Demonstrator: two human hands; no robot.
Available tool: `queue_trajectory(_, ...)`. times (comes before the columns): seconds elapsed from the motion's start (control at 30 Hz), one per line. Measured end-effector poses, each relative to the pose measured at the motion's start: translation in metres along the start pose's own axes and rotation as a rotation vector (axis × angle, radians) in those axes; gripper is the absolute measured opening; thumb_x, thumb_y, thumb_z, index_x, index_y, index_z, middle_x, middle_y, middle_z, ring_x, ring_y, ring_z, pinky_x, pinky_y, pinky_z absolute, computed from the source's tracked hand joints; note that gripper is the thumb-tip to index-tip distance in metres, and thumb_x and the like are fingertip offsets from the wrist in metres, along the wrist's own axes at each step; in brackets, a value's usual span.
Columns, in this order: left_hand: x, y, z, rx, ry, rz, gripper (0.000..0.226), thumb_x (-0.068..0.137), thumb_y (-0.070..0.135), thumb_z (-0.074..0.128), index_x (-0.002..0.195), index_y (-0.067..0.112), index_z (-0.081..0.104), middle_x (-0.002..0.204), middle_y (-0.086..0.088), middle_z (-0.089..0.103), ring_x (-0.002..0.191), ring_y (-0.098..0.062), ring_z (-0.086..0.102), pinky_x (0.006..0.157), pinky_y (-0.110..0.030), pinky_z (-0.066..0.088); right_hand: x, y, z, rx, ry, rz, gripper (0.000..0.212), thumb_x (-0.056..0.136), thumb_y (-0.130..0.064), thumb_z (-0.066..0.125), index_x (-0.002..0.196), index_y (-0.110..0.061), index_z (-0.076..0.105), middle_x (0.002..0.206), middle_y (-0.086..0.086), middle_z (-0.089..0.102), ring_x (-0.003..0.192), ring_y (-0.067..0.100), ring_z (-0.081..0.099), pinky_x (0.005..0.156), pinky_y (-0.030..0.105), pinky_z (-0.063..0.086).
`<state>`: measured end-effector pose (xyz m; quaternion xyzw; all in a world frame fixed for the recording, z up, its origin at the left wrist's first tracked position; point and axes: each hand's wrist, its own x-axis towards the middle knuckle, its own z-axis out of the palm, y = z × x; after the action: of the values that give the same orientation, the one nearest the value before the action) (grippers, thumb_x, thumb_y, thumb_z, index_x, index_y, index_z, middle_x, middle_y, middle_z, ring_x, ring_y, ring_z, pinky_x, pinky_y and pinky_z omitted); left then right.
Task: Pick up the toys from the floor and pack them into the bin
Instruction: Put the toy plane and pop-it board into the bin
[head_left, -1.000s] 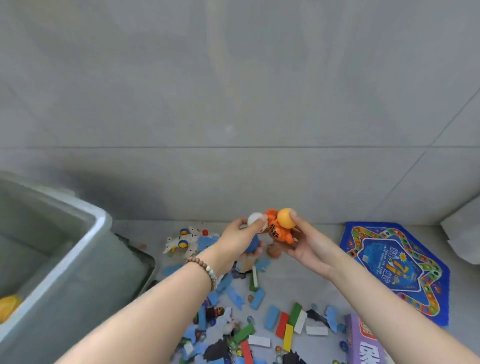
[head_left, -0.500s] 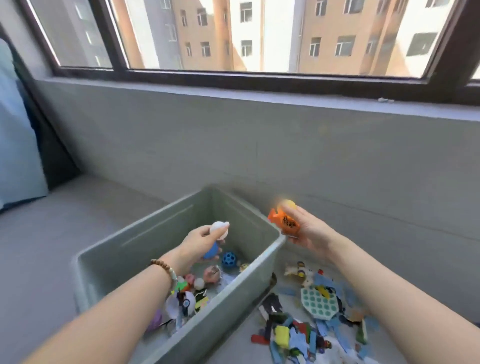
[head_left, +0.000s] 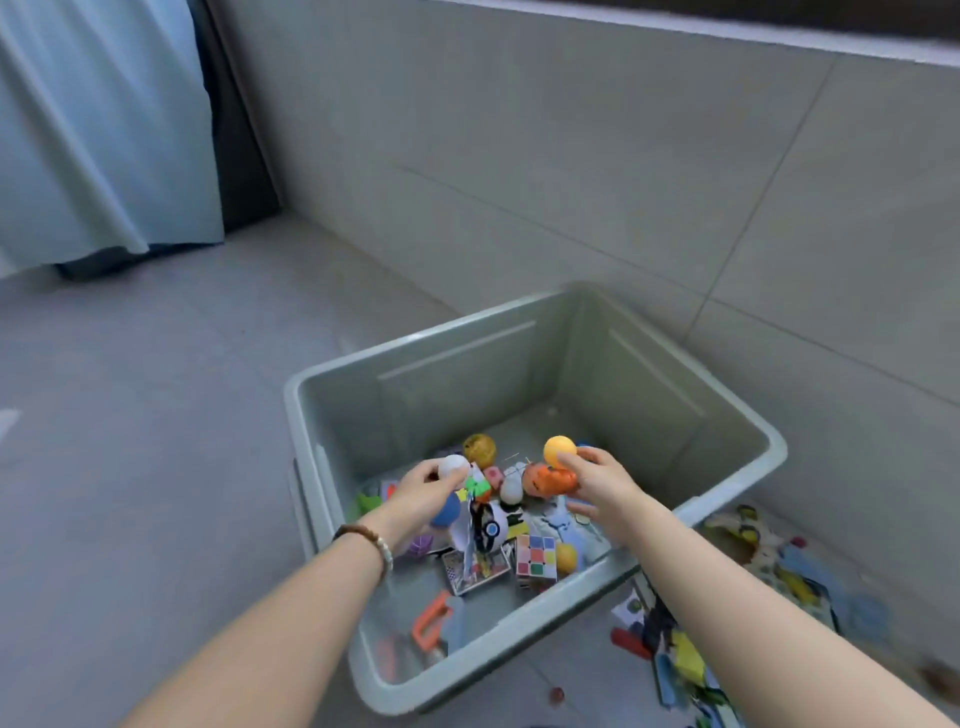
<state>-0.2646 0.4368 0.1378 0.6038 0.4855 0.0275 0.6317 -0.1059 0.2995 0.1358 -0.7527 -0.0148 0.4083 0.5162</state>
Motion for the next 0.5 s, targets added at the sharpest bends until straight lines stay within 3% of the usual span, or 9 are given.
queue_trajectory(0.1, 0.010, -0.006, 0.005, -0.026, 0.057, -0.010, 0.027, 0.093, 0.031, 0.056, 0.116, 0.018, 0.057, 0.117, -0.006, 0.055, 0.105, -0.020, 0.055, 0.080, -0.033, 0.051, 0.004, 0.000, -0.005, -0.052, 0.017, 0.038, 0.044, 0.093, -0.025, 0.054, 0.136, -0.017, 0.044, 0.135, 0.008, 0.047, 0.116, 0.025, 0.051, 0.084, 0.033, 0.047)
queue_trajectory(0.2, 0.011, -0.004, 0.008, 0.021, 0.131, 0.052, 0.036, 0.092, 0.027, 0.058, 0.123, 0.009, 0.056, 0.120, -0.007, 0.057, 0.098, -0.016, 0.052, 0.086, -0.030, 0.046, 0.002, -0.003, -0.009, -0.127, 0.014, -0.025, 0.039, 0.093, -0.023, 0.054, 0.131, -0.015, 0.049, 0.132, 0.008, 0.050, 0.110, 0.022, 0.053, 0.086, 0.032, 0.047)
queue_trajectory(0.3, 0.001, 0.007, 0.013, 0.133, 0.124, 0.152, 0.038, 0.092, 0.027, 0.058, 0.125, 0.008, 0.054, 0.124, -0.009, 0.057, 0.107, -0.020, 0.055, 0.088, -0.027, 0.043, -0.008, -0.013, -0.024, -0.312, 0.062, -0.195, 0.040, 0.091, -0.024, 0.057, 0.129, -0.014, 0.051, 0.135, 0.010, 0.050, 0.101, 0.019, 0.056, 0.083, 0.027, 0.044)
queue_trajectory(0.4, -0.015, 0.028, 0.024, 0.253, 0.086, 0.270, 0.042, 0.092, 0.031, 0.057, 0.128, 0.012, 0.049, 0.127, -0.008, 0.055, 0.108, -0.018, 0.053, 0.091, -0.026, 0.043, -0.028, -0.029, -0.059, -0.530, 0.109, -0.336, 0.045, 0.091, -0.027, 0.057, 0.133, -0.016, 0.048, 0.141, 0.006, 0.046, 0.128, 0.019, 0.045, 0.096, 0.025, 0.035)
queue_trajectory(0.5, -0.041, 0.058, 0.047, 0.411, 0.034, 0.405, 0.051, 0.092, 0.040, 0.054, 0.136, 0.017, 0.042, 0.137, -0.003, 0.048, 0.120, -0.019, 0.049, 0.100, -0.032, 0.042, -0.057, -0.047, -0.109, -0.650, 0.149, -0.395, 0.051, 0.091, -0.032, 0.057, 0.138, -0.018, 0.042, 0.146, 0.002, 0.041, 0.134, 0.019, 0.037, 0.107, 0.030, 0.029)
